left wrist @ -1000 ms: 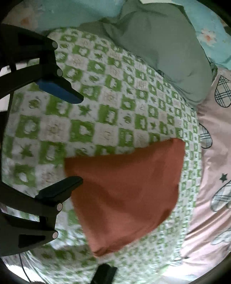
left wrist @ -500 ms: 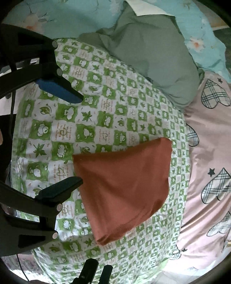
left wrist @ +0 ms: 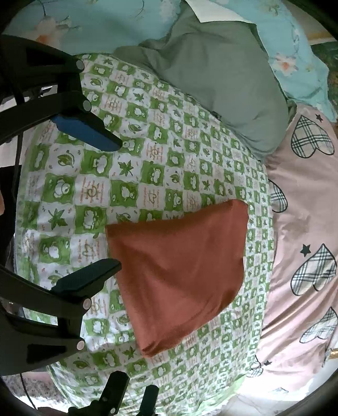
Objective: Fold small clothes
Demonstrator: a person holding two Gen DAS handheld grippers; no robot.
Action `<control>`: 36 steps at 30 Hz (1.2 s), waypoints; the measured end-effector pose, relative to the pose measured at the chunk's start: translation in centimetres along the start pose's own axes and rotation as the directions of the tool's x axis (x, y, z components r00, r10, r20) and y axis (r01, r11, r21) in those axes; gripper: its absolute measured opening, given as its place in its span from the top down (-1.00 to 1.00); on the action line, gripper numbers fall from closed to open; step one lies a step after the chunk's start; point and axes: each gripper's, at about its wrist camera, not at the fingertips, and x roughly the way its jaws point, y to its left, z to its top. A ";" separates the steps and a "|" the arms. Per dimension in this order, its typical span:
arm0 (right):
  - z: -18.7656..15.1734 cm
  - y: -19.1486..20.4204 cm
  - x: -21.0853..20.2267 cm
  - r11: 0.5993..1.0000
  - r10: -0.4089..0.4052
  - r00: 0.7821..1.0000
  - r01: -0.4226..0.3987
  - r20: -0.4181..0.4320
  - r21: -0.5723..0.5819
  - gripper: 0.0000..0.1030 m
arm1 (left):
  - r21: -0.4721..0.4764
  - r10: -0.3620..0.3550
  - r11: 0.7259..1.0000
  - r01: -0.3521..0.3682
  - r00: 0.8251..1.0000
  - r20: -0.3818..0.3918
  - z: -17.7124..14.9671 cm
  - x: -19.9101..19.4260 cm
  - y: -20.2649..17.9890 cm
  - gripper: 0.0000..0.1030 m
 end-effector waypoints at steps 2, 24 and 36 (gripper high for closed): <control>0.1 -0.1 0.5 1.000 0.003 1.000 -0.003 -0.005 0.012 -0.90 | -0.004 -0.002 1.000 0.002 1.000 -0.006 0.2 0.6 0.2 -0.65; 3.6 -4.5 3.8 0.992 -0.003 1.000 0.003 -0.002 0.126 -0.90 | -0.031 -0.015 0.999 0.014 0.999 -0.037 2.6 4.5 -0.2 -0.65; 6.8 -5.1 5.8 0.986 0.032 0.999 -0.035 0.017 0.164 -0.90 | -0.041 -0.024 0.999 0.022 0.998 -0.050 3.9 5.8 -0.3 -0.65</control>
